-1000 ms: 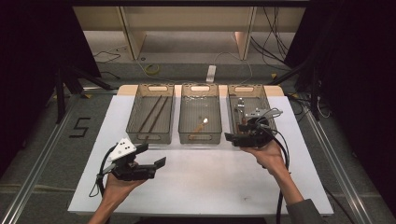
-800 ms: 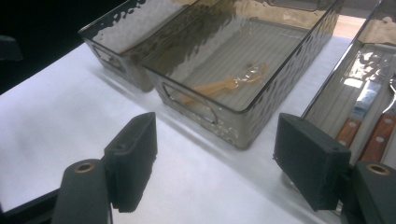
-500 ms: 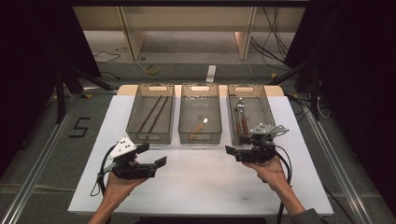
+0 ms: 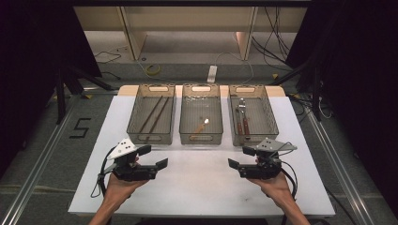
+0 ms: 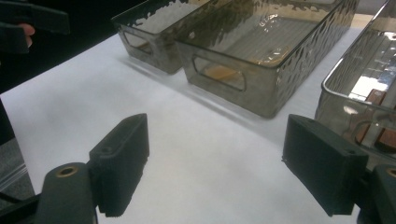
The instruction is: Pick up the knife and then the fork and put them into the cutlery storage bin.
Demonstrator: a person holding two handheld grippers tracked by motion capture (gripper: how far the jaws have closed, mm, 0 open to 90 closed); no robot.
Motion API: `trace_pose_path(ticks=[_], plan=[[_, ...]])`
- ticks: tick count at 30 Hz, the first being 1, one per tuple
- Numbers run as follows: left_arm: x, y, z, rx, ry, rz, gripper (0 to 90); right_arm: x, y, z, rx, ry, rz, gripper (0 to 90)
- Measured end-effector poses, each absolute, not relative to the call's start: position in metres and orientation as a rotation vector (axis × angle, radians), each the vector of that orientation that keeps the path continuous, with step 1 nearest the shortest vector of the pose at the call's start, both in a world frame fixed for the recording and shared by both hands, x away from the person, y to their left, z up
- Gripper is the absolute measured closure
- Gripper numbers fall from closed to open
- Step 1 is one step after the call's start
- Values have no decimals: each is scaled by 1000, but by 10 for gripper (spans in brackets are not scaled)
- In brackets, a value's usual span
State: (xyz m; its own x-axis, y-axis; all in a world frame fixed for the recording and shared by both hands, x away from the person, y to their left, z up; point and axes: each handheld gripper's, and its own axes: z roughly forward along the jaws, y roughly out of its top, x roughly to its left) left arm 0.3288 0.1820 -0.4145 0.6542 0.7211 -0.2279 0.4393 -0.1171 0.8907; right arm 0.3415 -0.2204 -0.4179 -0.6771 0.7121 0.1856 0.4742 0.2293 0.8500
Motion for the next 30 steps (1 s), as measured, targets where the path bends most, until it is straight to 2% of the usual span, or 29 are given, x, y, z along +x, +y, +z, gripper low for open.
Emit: trace_pose_path(ticks=[9, 30], plan=[[328, 182, -415, 1757, 932, 288, 139, 325, -225, -425, 1107, 2234, 1428, 215], [327, 175, -418, 1795, 921, 265, 139, 318, -234, -430, 1132, 2194, 1434, 206]])
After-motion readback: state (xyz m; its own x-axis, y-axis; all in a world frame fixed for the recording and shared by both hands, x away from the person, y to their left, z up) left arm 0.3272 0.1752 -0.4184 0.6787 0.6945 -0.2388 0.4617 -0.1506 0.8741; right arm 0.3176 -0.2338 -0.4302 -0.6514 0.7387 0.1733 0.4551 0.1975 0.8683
